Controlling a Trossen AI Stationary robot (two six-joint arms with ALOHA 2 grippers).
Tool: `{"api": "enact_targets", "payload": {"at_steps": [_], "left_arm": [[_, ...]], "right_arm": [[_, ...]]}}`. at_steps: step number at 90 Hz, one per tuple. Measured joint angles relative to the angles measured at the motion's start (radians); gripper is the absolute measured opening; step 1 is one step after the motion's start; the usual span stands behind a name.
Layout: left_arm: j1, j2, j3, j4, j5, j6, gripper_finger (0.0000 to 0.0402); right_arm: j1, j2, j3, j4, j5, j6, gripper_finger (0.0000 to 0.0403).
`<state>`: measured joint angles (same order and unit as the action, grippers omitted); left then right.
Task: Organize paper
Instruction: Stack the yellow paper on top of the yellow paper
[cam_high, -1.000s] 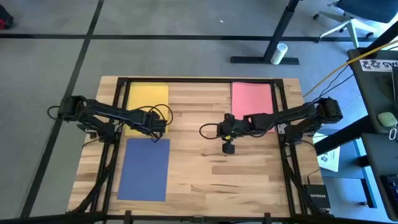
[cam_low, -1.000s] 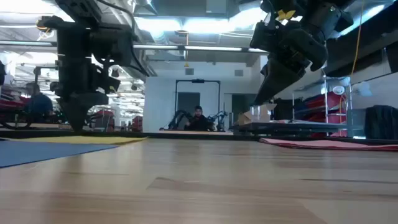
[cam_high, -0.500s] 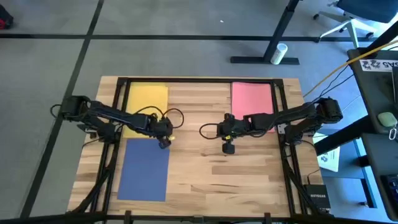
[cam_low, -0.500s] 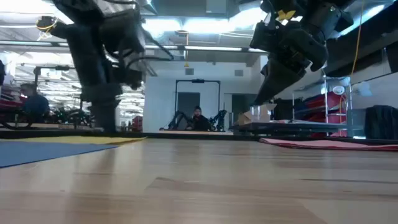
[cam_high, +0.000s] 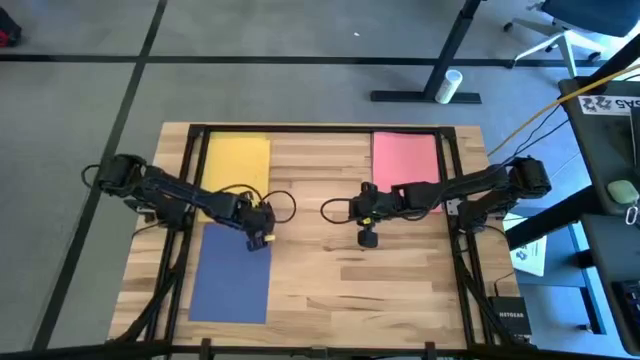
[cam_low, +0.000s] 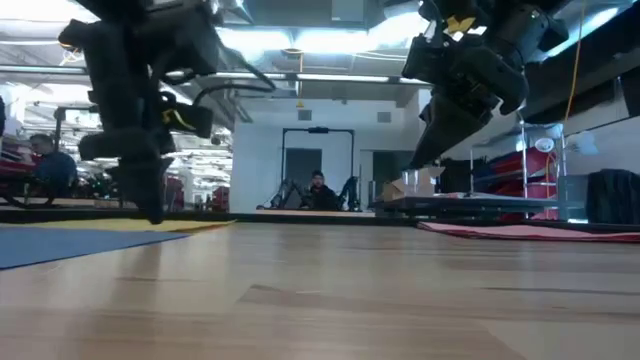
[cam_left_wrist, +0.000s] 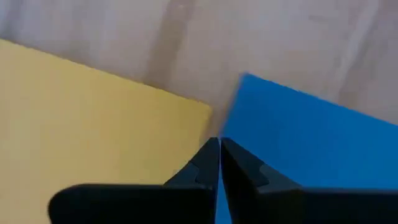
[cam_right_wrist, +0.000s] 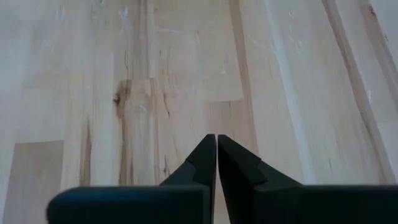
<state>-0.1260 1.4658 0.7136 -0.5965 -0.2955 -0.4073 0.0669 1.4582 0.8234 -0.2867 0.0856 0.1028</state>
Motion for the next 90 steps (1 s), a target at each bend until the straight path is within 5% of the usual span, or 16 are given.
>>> {"api": "enact_targets", "payload": {"at_steps": [90], "left_arm": [[0.145,-0.002,-0.067,-0.025,-0.041,0.073,0.0000]], "right_arm": [[0.000,0.000,0.000,0.000,0.000,0.002,0.0004]]}}
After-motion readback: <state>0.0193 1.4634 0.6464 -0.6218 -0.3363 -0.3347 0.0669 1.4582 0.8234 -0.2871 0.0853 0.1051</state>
